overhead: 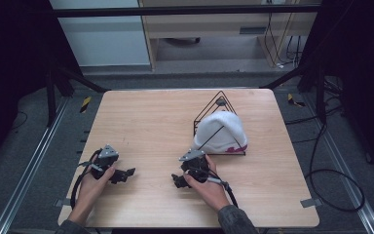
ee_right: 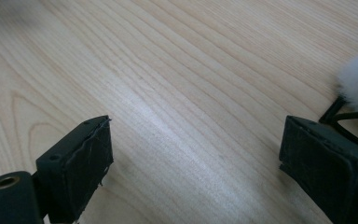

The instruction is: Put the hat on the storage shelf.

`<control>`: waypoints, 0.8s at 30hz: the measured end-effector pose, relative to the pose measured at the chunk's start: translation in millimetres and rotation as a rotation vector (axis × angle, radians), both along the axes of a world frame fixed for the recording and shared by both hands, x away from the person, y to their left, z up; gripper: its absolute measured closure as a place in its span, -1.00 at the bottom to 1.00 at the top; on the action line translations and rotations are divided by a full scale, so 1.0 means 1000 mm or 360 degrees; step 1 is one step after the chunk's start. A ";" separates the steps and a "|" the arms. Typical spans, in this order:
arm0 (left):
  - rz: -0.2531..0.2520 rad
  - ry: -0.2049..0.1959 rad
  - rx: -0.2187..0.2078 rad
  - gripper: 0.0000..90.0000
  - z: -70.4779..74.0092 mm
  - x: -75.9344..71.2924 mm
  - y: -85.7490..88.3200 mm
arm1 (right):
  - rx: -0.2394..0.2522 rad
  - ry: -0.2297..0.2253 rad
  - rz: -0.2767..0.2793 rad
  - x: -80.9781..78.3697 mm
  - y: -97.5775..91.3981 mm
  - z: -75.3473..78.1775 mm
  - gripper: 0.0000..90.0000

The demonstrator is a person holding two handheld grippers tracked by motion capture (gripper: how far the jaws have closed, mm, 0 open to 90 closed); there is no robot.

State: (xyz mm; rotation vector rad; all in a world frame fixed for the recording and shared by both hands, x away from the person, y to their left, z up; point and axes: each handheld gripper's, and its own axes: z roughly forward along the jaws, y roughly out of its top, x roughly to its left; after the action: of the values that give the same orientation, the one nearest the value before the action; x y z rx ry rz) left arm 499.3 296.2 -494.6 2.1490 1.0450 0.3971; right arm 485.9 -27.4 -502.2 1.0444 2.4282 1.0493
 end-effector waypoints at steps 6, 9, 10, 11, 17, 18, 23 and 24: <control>0.0011 0.0027 0.0019 -0.89 -0.007 0.005 -0.002 | -0.0013 0.0004 -0.0034 0.002 0.002 -0.005 -0.80; 0.0001 0.0023 0.0057 -0.90 -0.007 0.005 -0.006 | -0.0021 -0.0022 -0.0049 0.002 0.003 -0.007 -0.81; 0.0003 0.0014 0.0062 -0.91 -0.008 0.005 -0.007 | -0.0022 -0.0024 -0.0056 0.002 0.004 -0.007 -0.82; 0.0003 0.0014 0.0061 -0.93 -0.009 0.005 -0.008 | -0.0019 -0.0031 -0.0057 0.001 0.004 -0.008 -0.83; 0.0014 -0.0039 0.0046 -0.98 -0.012 0.004 -0.008 | -0.0010 -0.0040 -0.0072 0.000 0.005 -0.009 -0.85; 0.0010 -0.0056 0.0070 -0.98 -0.013 0.003 -0.010 | -0.0010 -0.0040 -0.0072 0.000 0.005 -0.009 -0.85; 0.0011 -0.0052 0.0066 -1.00 -0.014 0.002 -0.010 | -0.0008 -0.0043 -0.0048 -0.007 0.002 -0.010 -0.85; 0.0008 -0.0055 0.0064 -1.00 -0.014 0.003 -0.010 | -0.0005 -0.0043 -0.0050 -0.012 0.000 -0.010 -0.85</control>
State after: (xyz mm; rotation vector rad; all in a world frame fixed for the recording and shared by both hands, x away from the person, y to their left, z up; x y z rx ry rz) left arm 502.0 286.2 -508.3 2.1679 1.0312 0.4594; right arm 474.1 -27.8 -512.0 1.0568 2.3835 1.0421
